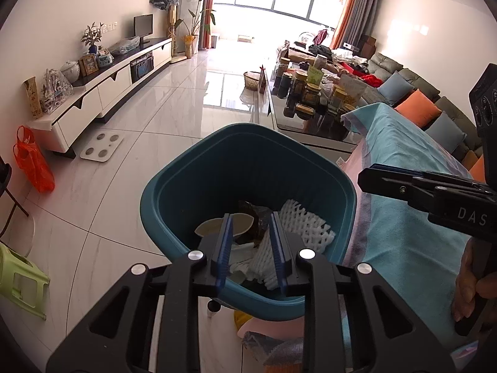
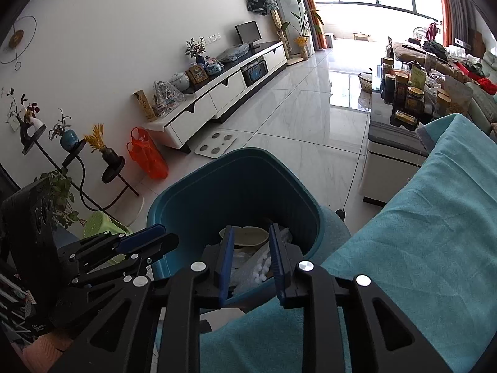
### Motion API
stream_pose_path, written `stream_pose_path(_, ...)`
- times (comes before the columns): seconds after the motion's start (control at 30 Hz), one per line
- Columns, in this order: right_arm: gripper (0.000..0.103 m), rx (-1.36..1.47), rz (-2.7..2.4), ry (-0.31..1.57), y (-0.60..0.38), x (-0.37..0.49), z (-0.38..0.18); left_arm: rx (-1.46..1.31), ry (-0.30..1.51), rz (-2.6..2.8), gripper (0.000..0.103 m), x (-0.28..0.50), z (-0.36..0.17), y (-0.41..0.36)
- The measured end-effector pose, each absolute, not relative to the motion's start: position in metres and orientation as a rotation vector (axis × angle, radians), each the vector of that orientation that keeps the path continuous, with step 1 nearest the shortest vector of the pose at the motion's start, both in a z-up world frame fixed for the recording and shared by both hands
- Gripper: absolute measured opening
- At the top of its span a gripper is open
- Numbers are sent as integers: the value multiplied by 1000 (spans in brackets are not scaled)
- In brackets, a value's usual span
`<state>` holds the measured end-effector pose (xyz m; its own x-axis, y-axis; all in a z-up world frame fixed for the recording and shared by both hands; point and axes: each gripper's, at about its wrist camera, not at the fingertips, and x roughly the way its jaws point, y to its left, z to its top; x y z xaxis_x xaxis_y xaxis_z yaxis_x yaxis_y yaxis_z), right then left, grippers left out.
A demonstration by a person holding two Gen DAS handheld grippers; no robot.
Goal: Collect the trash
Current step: 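Open both tools to drop the tissue and foam net into the bin, then move both tools back over the table toward the wrapper and orange peel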
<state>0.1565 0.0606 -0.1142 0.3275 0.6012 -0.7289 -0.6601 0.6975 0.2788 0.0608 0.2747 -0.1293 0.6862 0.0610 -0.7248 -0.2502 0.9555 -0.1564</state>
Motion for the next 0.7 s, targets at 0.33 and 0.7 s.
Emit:
stream_pose_path(0.33, 32, -14, 829, 891, 30, 149, -104, -228, 694, 124, 52, 36, -101, 254)
stream_pose_path(0.7, 43, 45, 731, 744, -64, 118, -71, -147, 607, -93, 61, 32, -68, 173)
